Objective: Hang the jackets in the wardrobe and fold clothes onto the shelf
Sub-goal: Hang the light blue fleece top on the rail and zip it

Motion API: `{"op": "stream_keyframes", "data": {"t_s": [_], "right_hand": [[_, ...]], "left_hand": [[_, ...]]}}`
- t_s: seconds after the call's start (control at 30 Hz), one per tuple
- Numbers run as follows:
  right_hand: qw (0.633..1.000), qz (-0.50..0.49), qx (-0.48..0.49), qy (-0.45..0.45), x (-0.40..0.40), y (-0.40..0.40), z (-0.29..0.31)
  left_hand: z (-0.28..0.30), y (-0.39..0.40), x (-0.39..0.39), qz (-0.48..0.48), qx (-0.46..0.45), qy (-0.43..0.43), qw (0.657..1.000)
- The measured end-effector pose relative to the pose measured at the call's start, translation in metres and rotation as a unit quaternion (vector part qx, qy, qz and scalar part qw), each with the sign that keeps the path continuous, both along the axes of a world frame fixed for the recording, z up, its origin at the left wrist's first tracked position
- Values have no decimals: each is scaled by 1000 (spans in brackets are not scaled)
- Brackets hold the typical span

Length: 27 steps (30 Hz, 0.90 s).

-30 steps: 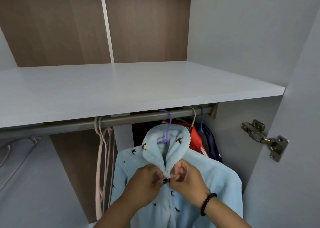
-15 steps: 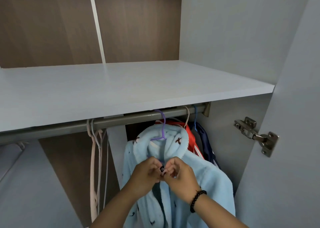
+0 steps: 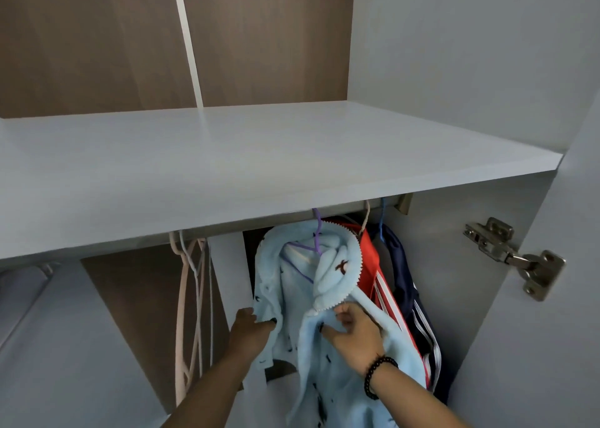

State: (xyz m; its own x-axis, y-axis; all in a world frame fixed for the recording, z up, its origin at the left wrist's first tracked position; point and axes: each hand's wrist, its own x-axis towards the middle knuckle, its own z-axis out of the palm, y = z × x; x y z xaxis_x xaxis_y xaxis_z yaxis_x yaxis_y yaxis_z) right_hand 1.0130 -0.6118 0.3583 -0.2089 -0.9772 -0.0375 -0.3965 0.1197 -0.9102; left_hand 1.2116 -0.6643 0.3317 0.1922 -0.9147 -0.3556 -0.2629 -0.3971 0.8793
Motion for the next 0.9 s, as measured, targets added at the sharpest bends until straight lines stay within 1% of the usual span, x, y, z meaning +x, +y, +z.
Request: {"op": "stream_keyframes", "data": {"t_s": [0.07, 0.17, 0.33, 0.4, 0.47, 0.57, 0.63, 0.67, 0.77, 0.9], "right_hand": [[1000, -2, 3, 16, 4, -5, -4], [1000, -8, 1, 0, 5, -8, -6], [1000, -27, -7, -3, -6, -4, -12], [1000, -19, -9, -3, -13, -2, -12], [1000, -8, -13, 6, -21, -1, -10], [1000, 7, -6, 7, -29, 0, -8], [1000, 12, 3, 0, -31, 0, -8], [1000, 13, 7, -7, -31, 0, -8], [1000, 17, 10, -23, -26, -1, -7], [999, 25, 13, -28, -13, -3, 1]], "left_hand": [[-1, -16, -2, 3, 24, -9, 1000], [-3, -37, -8, 8, 44, 8, 999], [-11, -61, -10, -20, 30, 2, 999], [-15, -66, -12, -41, 23, -15, 999], [-14, -68, -16, -51, -3, -38, 998], [-11, -66, -21, -65, -35, -106, 992], [-10, -62, -23, -54, -52, -136, 988], [-9, -58, -23, -47, -54, -130, 989], [-9, -41, -23, -38, -51, -67, 996], [-1, -15, -25, -54, -45, -49, 996]]}}
